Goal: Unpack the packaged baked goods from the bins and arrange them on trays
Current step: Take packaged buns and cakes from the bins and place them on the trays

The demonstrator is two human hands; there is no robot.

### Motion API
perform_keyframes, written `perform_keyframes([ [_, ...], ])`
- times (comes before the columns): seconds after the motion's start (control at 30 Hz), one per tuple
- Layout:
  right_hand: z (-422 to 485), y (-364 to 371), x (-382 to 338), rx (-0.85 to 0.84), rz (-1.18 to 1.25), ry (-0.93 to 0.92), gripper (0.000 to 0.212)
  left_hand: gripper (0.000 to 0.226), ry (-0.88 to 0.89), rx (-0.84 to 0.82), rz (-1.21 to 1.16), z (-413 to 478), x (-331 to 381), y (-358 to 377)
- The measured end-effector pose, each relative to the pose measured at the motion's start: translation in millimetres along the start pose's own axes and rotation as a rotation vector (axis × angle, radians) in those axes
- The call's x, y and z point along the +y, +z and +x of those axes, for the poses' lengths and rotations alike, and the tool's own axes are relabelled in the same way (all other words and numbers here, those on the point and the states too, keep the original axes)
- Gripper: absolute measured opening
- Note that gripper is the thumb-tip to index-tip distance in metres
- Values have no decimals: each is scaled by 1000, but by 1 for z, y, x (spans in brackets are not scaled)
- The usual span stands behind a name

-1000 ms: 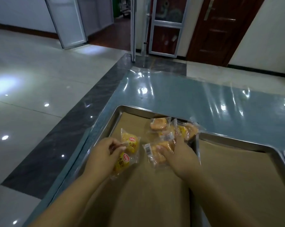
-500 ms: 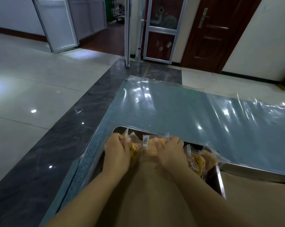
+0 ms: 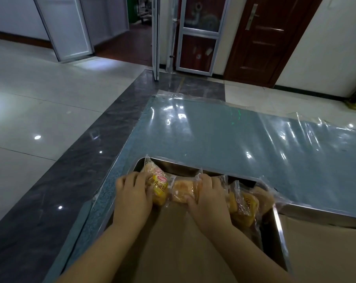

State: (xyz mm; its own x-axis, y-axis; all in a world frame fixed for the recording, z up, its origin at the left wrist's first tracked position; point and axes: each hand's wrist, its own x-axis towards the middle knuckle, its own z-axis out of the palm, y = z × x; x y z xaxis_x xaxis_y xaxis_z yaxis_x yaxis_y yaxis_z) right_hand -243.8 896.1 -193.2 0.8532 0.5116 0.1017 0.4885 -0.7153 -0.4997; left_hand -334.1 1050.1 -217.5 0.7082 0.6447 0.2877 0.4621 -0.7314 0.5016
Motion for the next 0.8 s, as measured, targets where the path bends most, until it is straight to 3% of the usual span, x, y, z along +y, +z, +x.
perform_keyframes([
  [0.2,22,-3,-5,-41,-83,4,66,37,93,-162,233,32,-3,1],
  [0.37,18,-24,-10,-114,-112,60,73,46,6,-222,332,30,6,-17],
  [0.6,-35,-81,-11,11,-110,10,54,45,56,-183,168,-18,33,-74],
  [0.8,-107,-128,15,-27,-88,-1,55,40,160,-261,26,-82,73,-111],
])
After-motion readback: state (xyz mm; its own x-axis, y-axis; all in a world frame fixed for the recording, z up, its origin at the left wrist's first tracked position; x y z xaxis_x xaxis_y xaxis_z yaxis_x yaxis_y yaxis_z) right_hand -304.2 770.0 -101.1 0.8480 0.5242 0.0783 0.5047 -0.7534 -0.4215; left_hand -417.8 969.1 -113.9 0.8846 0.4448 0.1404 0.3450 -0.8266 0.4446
